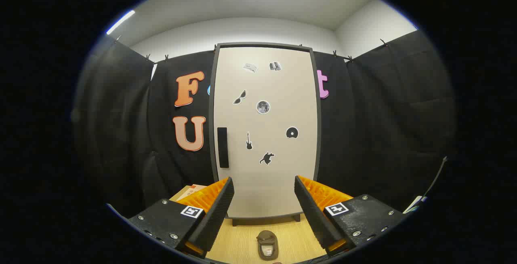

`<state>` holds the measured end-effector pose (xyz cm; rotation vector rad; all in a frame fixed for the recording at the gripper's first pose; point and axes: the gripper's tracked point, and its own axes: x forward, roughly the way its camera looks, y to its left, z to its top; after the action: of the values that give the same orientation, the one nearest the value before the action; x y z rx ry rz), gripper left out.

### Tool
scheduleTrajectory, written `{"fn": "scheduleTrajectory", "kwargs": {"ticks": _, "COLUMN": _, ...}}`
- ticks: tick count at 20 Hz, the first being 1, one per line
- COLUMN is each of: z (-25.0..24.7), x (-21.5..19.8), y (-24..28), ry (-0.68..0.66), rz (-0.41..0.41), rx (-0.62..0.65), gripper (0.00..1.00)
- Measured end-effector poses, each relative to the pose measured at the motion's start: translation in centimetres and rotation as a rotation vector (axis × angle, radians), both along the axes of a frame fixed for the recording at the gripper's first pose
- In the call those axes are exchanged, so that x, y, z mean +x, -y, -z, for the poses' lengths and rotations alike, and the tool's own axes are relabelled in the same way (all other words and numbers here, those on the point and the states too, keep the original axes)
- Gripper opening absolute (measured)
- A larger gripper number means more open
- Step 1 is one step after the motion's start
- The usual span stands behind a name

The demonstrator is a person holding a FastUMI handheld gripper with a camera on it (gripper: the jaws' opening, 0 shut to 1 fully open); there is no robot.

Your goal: Open the shoe cabinet door, grab the shoes and put them into the shoe cabinet, then close the shoe cabinet door.

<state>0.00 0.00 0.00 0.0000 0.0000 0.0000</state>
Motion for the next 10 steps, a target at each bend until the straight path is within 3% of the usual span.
{"fn": "scheduleTrajectory", "kwargs": {"ticks": 10, "z": 0.16, "x": 0.11, "y": -0.02, "ry": -0.014, "rz": -0.003, "rx": 0.001, "gripper": 0.94}}
